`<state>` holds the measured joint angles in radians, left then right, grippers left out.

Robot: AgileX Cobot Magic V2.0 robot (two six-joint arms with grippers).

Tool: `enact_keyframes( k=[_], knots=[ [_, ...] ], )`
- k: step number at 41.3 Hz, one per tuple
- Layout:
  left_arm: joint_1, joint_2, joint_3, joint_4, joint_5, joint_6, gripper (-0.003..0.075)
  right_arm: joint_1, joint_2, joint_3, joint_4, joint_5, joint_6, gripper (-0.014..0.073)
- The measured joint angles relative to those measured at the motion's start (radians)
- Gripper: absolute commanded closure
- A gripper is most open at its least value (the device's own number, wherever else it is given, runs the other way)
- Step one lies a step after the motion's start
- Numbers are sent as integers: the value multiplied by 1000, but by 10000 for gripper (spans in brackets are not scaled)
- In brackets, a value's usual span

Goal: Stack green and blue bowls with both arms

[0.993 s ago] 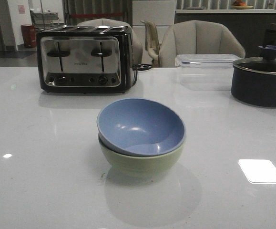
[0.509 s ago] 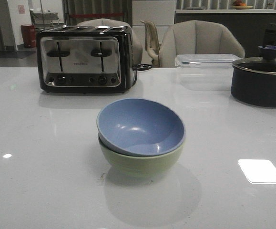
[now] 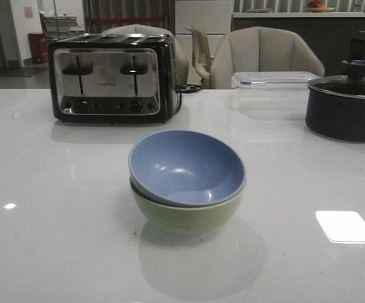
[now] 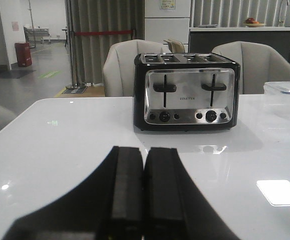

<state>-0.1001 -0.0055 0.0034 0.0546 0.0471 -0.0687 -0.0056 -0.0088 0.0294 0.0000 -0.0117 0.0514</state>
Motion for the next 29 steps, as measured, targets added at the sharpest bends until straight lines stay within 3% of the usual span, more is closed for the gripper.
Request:
enact_keyframes(
  k=[29],
  knots=[
    [0,0,0,0,0,0,622,0,0,0,-7,-2,5,547]
  ],
)
